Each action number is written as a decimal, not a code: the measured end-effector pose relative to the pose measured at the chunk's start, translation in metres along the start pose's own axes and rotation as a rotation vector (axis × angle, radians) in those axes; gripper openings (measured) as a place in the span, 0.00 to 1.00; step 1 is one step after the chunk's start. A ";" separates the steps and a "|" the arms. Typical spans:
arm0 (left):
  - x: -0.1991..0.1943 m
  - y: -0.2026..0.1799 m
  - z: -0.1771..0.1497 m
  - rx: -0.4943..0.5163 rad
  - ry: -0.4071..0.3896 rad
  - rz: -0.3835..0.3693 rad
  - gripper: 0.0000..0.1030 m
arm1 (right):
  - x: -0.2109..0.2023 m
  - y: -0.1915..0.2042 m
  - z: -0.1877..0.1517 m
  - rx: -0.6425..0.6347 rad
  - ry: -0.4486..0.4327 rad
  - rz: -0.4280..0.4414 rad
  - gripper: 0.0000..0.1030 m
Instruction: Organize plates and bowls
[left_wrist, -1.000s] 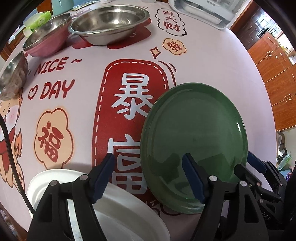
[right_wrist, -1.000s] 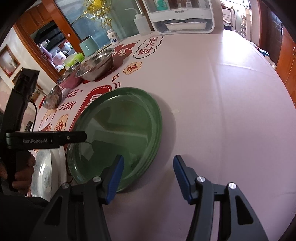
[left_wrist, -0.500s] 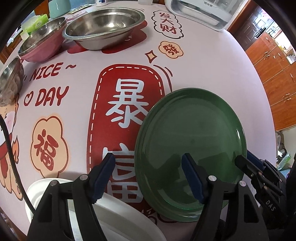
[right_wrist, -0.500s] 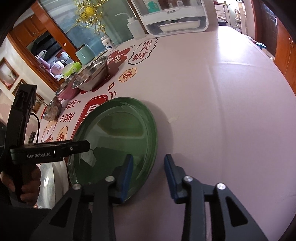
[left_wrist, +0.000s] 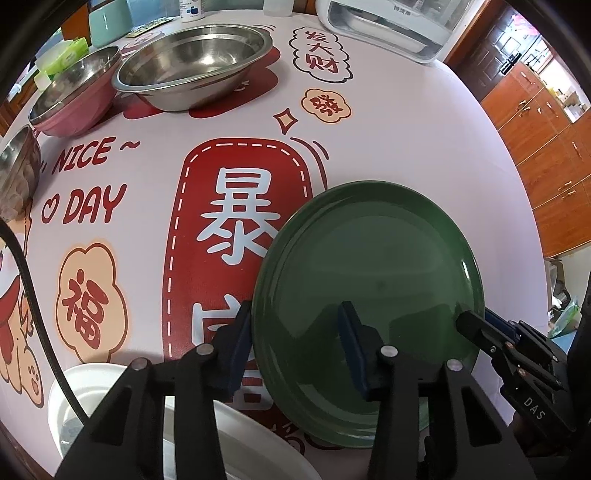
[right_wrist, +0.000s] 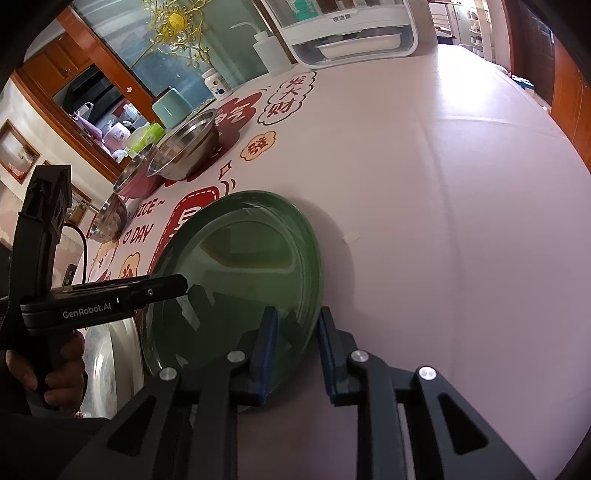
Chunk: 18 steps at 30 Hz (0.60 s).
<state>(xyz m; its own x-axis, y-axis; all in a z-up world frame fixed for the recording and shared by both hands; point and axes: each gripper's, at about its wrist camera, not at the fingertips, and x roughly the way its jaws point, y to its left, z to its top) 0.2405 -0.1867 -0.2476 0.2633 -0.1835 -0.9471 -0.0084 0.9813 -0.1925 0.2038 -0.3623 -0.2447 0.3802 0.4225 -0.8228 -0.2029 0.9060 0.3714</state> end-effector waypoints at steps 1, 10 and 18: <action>0.000 0.000 0.001 -0.004 0.000 -0.003 0.41 | 0.000 -0.001 0.000 0.003 0.001 0.000 0.18; -0.006 0.014 -0.005 -0.028 0.010 -0.011 0.31 | -0.002 -0.004 -0.002 0.024 0.018 -0.005 0.11; -0.018 0.016 -0.018 -0.035 -0.002 -0.030 0.29 | -0.012 -0.002 -0.003 0.010 -0.001 -0.007 0.11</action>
<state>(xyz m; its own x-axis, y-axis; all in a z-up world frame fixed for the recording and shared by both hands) 0.2185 -0.1685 -0.2380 0.2655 -0.2128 -0.9403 -0.0338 0.9727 -0.2296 0.1969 -0.3693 -0.2364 0.3824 0.4164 -0.8248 -0.1911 0.9090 0.3704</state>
